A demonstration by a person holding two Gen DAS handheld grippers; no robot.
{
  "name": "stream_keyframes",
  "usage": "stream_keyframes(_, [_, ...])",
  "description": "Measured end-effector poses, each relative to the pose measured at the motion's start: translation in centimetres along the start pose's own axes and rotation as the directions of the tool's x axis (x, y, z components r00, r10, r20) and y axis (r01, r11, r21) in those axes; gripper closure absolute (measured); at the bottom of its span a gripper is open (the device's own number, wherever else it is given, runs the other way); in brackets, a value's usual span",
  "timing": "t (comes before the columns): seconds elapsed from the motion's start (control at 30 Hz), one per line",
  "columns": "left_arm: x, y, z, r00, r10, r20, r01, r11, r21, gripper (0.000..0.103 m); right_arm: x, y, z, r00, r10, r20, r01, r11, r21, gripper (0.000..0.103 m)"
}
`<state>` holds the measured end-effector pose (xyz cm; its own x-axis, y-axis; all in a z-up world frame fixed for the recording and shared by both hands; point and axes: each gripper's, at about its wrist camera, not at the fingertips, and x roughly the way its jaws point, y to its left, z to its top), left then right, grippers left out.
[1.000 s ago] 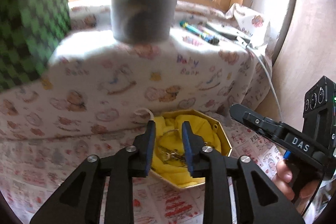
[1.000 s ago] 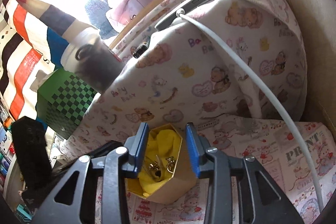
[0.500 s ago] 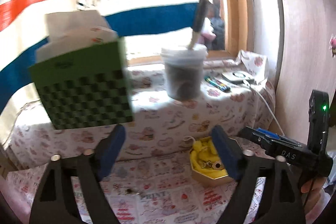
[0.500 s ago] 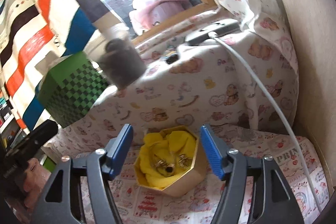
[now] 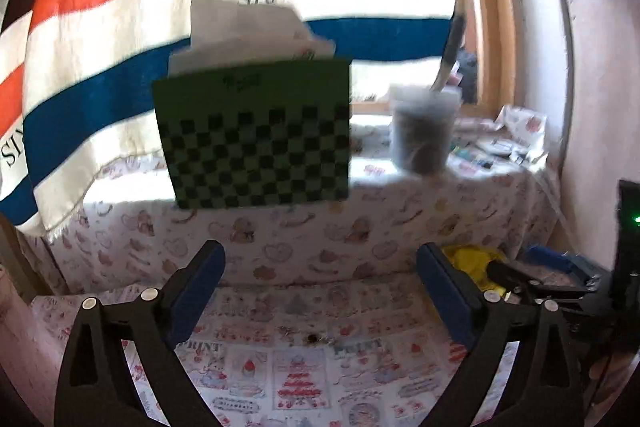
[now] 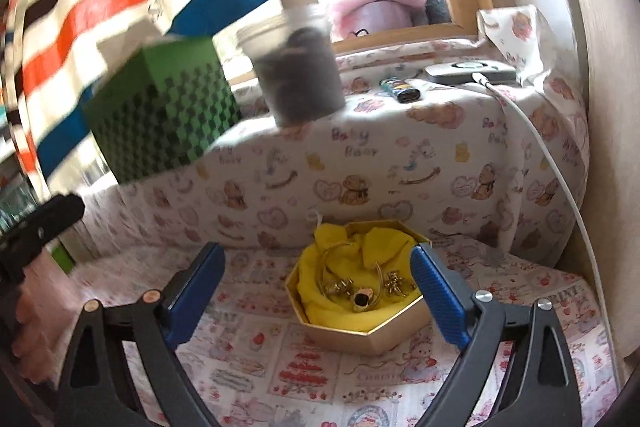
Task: Organize jewelry
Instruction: 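Lower the left tool onto the chain with black pendant and close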
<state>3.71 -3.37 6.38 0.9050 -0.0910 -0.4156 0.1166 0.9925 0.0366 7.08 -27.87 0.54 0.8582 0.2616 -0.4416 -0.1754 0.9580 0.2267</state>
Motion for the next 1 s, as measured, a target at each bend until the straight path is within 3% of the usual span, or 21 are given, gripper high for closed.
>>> stream_keyframes(0.13, [2.1,1.3,-1.4,0.997,0.045,-0.062,-0.046,0.999,-0.012,0.007,0.1,1.2,-0.5,0.999,-0.032,0.019,0.033,0.998,-0.052,0.0])
stream_keyframes(0.27, [4.6,3.1,-2.5,0.987,0.027,-0.157,-0.039,0.997,-0.071,0.007,0.6,1.8,-1.2,0.998,-0.062,0.003,0.062,0.994,-0.085,0.0])
stream_keyframes(0.37, [6.2,3.7,-3.3,0.974,-0.026,-0.226,0.0,0.993,-0.115,0.008,1.2,2.0,-1.5,0.995,-0.1,-0.014,0.098,0.989,-0.114,0.0])
stream_keyframes(0.57, [9.2,3.7,-5.0,0.927,-0.116,-0.356,0.062,0.985,-0.161,0.052,1.5,1.7,-1.6,0.99,-0.135,-0.034,0.131,0.985,-0.112,0.0])
stream_keyframes(0.8, [11.5,3.5,-6.6,0.88,-0.152,-0.45,0.068,0.978,-0.197,0.068,1.8,1.4,-1.7,0.988,-0.147,-0.054,0.141,0.985,-0.099,0.0])
stream_keyframes(0.9, [12.1,3.1,-6.8,0.87,-0.166,-0.464,0.081,0.977,-0.198,0.08,2.2,1.2,-1.8,0.986,-0.149,-0.071,0.142,0.986,-0.092,0.0])
stream_keyframes(1.0, [12.4,2.5,-7.0,0.871,-0.151,-0.468,0.078,0.982,-0.171,0.087,2.3,1.2,-1.9,0.985,-0.155,-0.076,0.148,0.984,-0.095,0.0])
